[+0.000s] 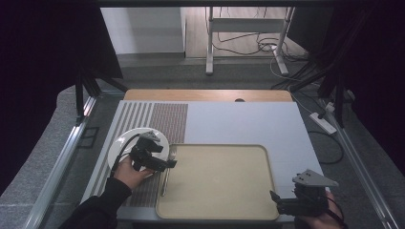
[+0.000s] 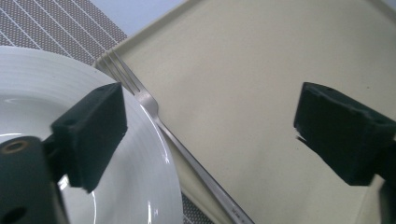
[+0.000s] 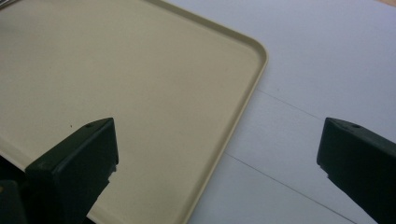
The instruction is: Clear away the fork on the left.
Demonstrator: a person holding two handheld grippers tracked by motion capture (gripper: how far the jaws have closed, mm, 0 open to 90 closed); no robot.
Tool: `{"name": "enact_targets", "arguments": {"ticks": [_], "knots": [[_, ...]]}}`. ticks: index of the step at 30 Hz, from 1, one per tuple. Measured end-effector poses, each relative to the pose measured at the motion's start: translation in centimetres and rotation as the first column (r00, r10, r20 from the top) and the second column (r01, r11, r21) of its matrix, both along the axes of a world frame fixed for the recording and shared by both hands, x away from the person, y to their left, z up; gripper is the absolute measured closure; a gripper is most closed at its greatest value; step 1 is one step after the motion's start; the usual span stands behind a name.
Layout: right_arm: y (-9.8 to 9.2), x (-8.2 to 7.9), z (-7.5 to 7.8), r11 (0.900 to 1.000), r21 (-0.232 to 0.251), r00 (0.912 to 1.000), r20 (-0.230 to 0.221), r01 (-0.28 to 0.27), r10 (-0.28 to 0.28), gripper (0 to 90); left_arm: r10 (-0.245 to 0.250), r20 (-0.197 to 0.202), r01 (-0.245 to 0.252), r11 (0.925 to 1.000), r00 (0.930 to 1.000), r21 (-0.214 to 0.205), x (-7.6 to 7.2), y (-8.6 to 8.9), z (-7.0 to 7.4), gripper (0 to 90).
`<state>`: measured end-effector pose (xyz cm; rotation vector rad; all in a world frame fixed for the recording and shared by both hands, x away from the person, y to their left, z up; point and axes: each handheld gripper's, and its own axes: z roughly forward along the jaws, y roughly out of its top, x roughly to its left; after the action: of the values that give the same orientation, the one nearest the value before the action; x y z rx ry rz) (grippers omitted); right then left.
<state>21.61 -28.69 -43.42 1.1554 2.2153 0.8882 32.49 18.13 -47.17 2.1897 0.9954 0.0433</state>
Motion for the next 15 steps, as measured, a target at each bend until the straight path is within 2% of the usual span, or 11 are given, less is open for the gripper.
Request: {"name": "enact_targets", "arguments": {"ticks": [2, 9, 15], "knots": [[0.0, 0.0, 0.0, 1.0, 0.0, 1.0, 0.0, 0.0, 0.0, 0.0, 0.001, -0.005, -0.001, 0.9999, 1.0, -0.017, -0.1, 0.4, 0.0, 8.0], [0.0, 0.0, 0.0, 1.0, 0.0, 1.0, 0.001, 0.002, -0.002, 0.0, 0.021, 0.018, -0.021, 0.9994, 0.9996, -0.029, -0.8, 1.2, 0.3, 3.8], [-0.1, 0.0, 0.0, 0.9999, 0.007, 0.9999, -0.001, 0.011, -0.011, 0.0, 0.043, 0.099, -0.042, 0.9989, 0.9941, -0.019, -1.7, 1.9, 0.9, 0.0]]}}
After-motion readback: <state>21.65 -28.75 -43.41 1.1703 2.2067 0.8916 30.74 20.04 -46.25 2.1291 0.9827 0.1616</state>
